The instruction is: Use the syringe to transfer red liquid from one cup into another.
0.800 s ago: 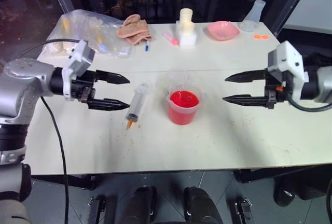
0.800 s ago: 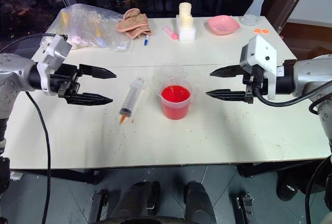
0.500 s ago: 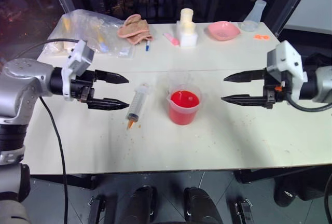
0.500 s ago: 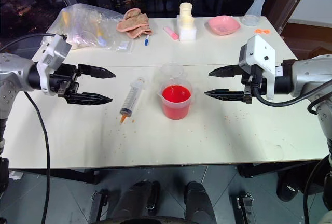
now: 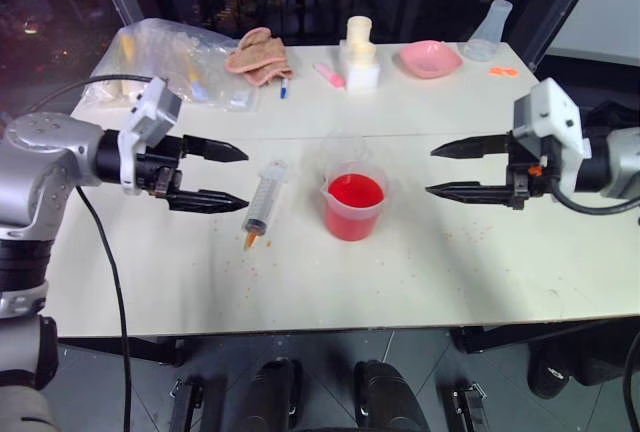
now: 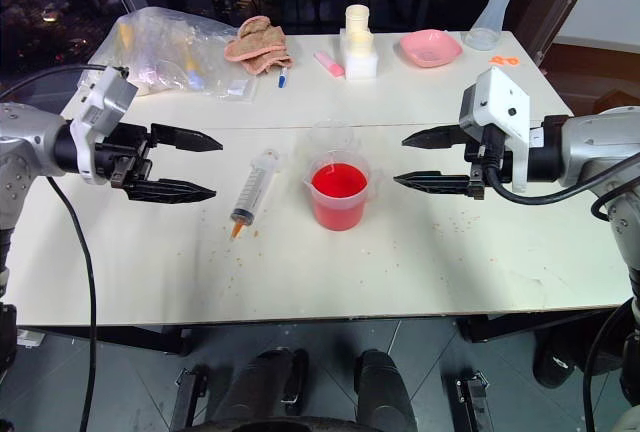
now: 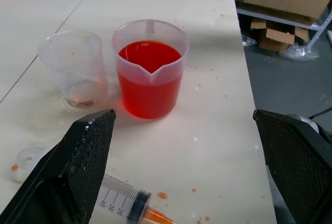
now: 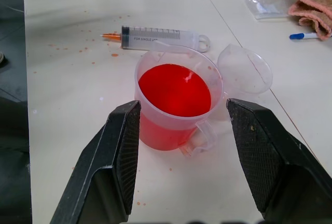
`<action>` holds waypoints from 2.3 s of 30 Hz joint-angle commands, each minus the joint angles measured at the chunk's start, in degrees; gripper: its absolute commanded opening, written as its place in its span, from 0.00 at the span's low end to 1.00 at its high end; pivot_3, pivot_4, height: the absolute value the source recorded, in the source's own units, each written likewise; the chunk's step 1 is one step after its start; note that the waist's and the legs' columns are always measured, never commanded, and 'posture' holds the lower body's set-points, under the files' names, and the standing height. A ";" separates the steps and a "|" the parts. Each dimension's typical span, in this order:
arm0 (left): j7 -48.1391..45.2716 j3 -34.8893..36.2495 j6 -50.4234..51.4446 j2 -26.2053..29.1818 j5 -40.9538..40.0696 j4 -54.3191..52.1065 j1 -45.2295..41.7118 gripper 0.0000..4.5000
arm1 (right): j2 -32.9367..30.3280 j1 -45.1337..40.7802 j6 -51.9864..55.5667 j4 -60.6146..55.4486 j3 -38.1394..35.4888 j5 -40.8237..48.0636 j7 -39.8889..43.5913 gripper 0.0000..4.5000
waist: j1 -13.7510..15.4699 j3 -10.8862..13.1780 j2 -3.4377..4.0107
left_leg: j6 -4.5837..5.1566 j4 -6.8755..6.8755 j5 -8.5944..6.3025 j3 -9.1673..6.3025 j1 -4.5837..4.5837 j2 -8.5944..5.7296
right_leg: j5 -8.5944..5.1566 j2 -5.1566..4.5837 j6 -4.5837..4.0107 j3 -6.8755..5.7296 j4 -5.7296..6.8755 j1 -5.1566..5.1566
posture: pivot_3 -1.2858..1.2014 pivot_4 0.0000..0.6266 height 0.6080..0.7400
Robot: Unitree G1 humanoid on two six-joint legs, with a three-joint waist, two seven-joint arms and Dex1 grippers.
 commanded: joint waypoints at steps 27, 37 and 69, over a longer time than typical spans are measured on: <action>56.04 -7.47 50.97 -20.80 11.64 20.05 -39.36 0.99 | 2.35 -0.84 -1.14 -1.37 0.64 -1.31 -1.20 0.61 | 0.09 0.08 -0.15 | -0.01 0.28 0.03 -0.03 0.00 -0.07 | 0.17 0.34 0.32 0.02 0.26 0.03 | 0.52 0.24 1.00; 65.05 -19.57 54.09 -32.30 16.24 60.38 -56.46 0.99 | 3.01 -0.17 -0.77 -2.58 0.56 -1.20 -2.38 0.61 | -0.37 0.14 -0.22 | 0.00 0.22 0.03 0.04 0.00 -0.10 | 0.19 0.33 0.39 0.09 0.27 -0.06 | 0.52 0.24 1.00; 97.35 17.56 39.85 -45.30 23.83 70.72 -47.01 0.99 | 2.27 0.42 0.75 -4.39 -0.49 -0.82 -4.26 0.61 | 0.25 0.21 -0.35 | -0.15 0.21 0.06 0.05 -0.07 -0.17 | 0.24 0.01 0.45 0.15 0.28 -0.12 | 0.52 0.24 1.00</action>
